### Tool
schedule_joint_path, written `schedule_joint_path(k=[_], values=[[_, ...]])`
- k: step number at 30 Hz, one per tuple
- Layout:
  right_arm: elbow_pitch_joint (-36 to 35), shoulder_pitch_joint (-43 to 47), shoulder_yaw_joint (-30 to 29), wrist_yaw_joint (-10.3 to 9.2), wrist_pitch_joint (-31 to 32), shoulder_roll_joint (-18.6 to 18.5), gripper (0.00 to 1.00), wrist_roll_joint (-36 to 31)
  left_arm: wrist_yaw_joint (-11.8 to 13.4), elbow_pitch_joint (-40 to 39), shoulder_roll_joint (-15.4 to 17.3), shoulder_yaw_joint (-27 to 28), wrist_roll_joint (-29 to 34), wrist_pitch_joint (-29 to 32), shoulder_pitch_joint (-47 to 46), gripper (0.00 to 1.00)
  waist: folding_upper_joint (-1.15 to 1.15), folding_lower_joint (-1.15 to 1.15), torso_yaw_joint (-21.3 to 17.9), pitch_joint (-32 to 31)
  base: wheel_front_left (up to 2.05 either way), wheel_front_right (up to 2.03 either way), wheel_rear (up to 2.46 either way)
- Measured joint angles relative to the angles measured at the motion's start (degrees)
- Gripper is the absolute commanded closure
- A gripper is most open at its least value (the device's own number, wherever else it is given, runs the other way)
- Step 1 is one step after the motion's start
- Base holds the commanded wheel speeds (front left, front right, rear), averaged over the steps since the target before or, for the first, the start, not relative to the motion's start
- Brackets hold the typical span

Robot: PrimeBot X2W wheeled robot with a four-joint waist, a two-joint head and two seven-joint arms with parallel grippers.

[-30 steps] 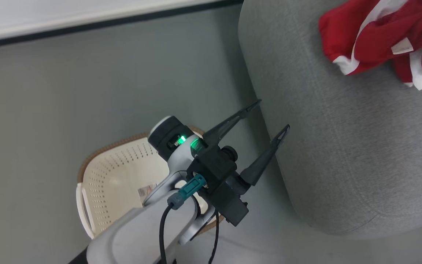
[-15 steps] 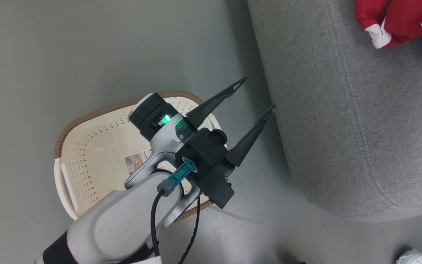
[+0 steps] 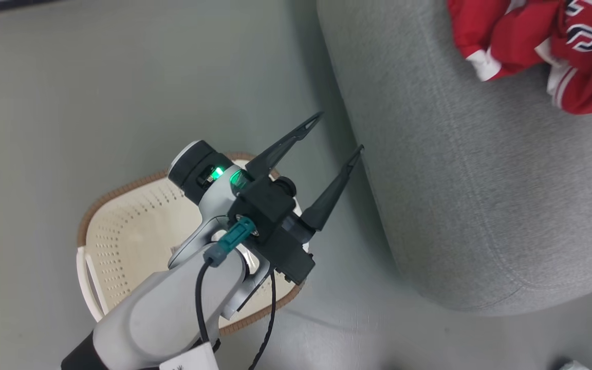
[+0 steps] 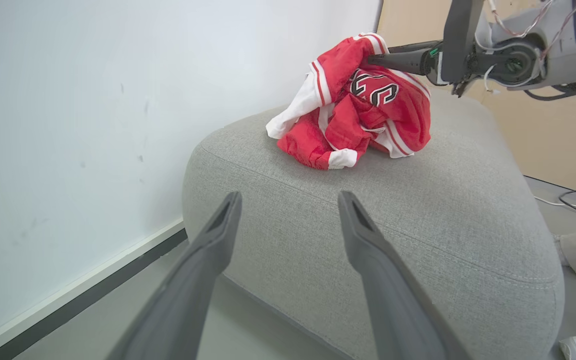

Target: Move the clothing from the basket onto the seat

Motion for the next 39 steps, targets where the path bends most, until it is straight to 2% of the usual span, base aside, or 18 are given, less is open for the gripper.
schedule_joint_path(k=[12, 23, 29, 39], values=[[-2.07, 7.69, 1.60, 0.47, -1.05, 0.90, 0.00, -1.41, 2.13, 4.44, -0.68, 5.79, -3.91, -1.68, 4.91, 0.00, -0.01, -0.01, 0.21, -8.77, 0.00, 0.00, 0.00], [-7.62, 17.81, 1.70, 0.38, -1.12, 4.38, 0.00, -1.19, 3.59, 8.45, 0.02, 13.02, -7.67, -2.07, 13.64, 0.00, -0.02, -0.01, 4.45, -18.14, 0.00, 0.00, 0.00], [-12.06, 25.19, 1.81, -0.60, -1.12, 7.91, 0.00, -0.09, 4.11, 8.53, 1.58, 18.14, -8.94, -2.08, 21.71, 0.00, -0.02, -0.01, 7.60, -22.89, 0.00, 0.00, 0.00], [-21.71, 38.30, 2.43, -4.16, -1.12, 11.84, 0.00, 0.20, 4.58, 2.61, 3.94, 29.14, -9.24, -2.08, 37.54, 0.00, -0.01, -0.01, 12.42, -30.36, 0.00, 0.00, 0.00]])
